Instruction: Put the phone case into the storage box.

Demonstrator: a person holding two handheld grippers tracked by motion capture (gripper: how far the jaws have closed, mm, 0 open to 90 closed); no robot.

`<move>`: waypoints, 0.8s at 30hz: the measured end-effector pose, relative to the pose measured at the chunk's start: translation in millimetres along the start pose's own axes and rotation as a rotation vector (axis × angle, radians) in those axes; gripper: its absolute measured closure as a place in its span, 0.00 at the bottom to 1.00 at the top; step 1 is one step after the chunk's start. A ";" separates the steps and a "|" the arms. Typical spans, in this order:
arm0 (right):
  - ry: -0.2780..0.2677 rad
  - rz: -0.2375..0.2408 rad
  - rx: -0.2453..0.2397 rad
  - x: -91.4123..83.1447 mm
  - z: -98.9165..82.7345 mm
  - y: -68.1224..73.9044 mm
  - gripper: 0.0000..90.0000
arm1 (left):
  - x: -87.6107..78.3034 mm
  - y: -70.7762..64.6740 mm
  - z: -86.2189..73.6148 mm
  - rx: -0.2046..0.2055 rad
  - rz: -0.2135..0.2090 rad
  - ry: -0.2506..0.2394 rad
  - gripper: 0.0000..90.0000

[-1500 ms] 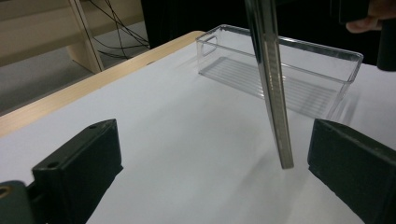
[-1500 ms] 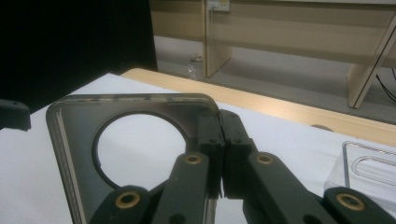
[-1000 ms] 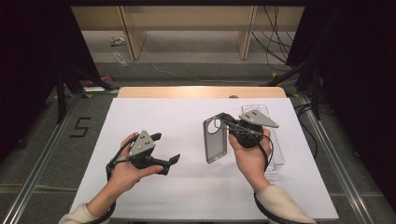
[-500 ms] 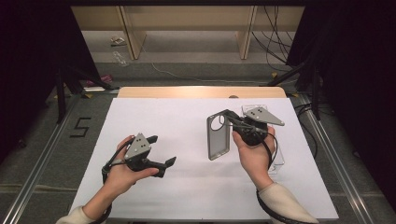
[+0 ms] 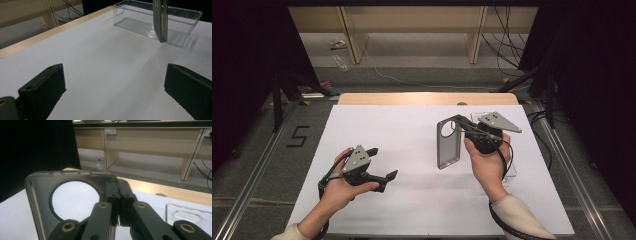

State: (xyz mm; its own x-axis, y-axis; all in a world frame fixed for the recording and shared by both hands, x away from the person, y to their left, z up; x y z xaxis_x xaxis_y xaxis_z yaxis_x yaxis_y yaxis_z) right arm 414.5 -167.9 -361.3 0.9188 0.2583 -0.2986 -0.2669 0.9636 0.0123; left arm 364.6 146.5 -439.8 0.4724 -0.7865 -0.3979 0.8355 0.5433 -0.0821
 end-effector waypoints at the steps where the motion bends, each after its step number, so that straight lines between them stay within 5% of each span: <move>1: 0.000 0.000 0.001 -0.2 0.4 -0.6 0.99 | -0.3 0.4 -0.5 0.000 0.001 0.000 0.03; 24: -0.006 -0.012 0.021 -3.0 6.7 -11.0 0.99 | 0.1 1.6 -3.7 0.008 0.008 0.008 0.04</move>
State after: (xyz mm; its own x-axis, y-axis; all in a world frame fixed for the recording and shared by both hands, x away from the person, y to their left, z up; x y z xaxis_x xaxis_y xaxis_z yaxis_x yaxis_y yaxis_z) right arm 416.6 -178.9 -354.2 0.9234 0.2473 -0.2934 -0.2500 0.9678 0.0292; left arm 365.0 148.4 -443.4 0.4765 -0.7798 -0.4060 0.8340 0.5470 -0.0717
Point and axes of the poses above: each handheld gripper's, and its own axes: x roughly forward along the jaws, z roughly out of its top, y roughly to its left, the point moved 3 cm from there along x, roughly forward along the jaws, and after that the axes turned 11 degrees about -z, right-handed, at the moved point
